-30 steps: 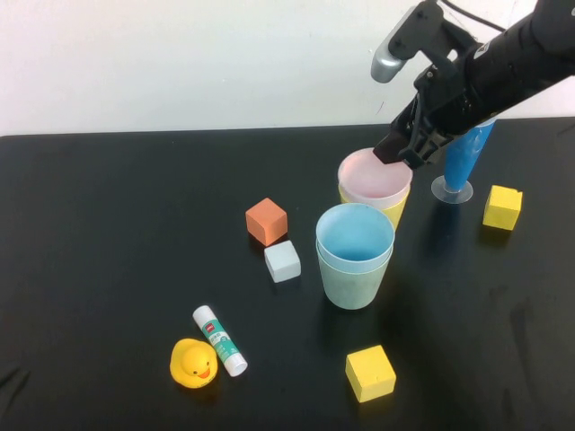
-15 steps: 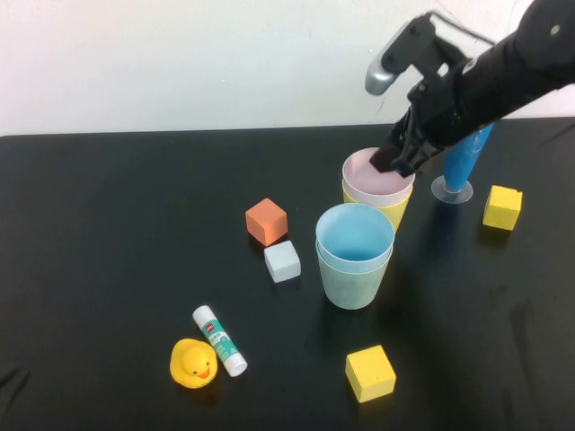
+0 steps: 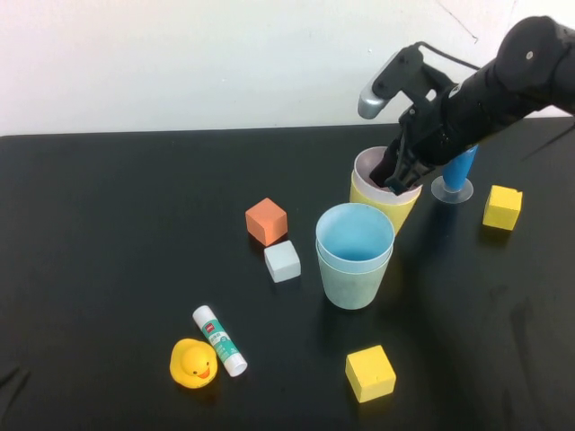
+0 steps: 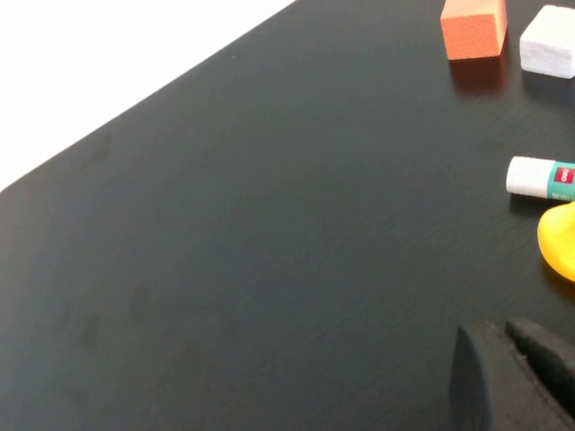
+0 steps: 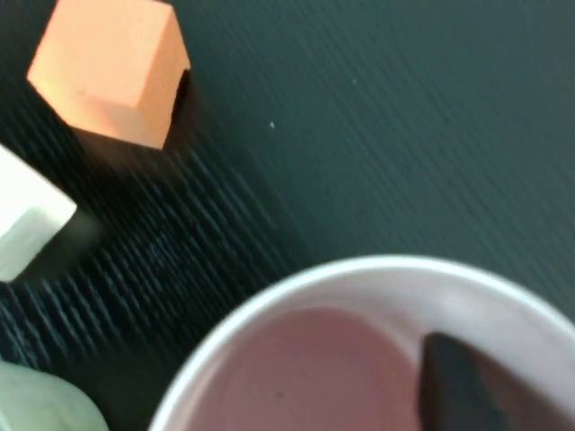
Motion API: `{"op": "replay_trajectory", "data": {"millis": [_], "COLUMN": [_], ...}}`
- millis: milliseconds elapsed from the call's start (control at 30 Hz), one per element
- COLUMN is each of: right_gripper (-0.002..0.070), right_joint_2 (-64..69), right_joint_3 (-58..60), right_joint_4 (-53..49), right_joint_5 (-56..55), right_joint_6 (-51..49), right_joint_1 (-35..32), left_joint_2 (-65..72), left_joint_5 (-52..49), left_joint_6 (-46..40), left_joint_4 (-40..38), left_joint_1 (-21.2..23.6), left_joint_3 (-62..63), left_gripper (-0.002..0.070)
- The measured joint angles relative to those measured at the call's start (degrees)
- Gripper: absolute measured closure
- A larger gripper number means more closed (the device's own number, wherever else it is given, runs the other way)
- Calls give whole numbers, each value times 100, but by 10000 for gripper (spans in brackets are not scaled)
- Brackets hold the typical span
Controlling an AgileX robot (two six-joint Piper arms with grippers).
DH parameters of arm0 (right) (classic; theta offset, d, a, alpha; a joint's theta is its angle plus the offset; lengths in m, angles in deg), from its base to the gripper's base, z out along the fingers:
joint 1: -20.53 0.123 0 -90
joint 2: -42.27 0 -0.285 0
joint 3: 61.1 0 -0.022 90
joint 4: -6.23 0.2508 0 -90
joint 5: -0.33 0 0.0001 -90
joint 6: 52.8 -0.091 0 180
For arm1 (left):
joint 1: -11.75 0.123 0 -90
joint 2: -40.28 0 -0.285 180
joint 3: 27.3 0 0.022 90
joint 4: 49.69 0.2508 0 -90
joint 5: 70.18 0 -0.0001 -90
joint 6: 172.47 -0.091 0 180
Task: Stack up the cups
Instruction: Pick up the yellow cup, then place the yellow cup on the blue cup
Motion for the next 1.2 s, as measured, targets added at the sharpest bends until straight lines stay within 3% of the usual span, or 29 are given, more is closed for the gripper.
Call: {"op": "replay_trajectory", "data": {"millis": [100, 300, 733, 1033, 1200], "right_gripper": [589, 617, 622, 623, 624], "right_joint_2": [9, 46, -125, -430, -797], "right_joint_3": [-24, -375, -2607, -2624, -1991], "right_joint_4": [57, 33, 33, -642, -1230], "right_joint_5": [3, 344, 2539, 2634, 2643], "right_joint_6": [-14, -23, -467, -1270, -1531], "right_joint_1": [0, 0, 0, 493, 994], "left_joint_2": [0, 12, 322, 322, 322], "left_joint_5": [96, 1069, 1364, 1429, 1431], "left_joint_6": [92, 802, 1044, 1044, 1067], "left_joint_4": [-11, -11, 22, 190, 258], "left_joint_1": [0, 0, 0, 0, 0], "left_joint_3": [0, -222, -272, -295, -295], "left_gripper": [673, 673, 673, 673, 673]}}
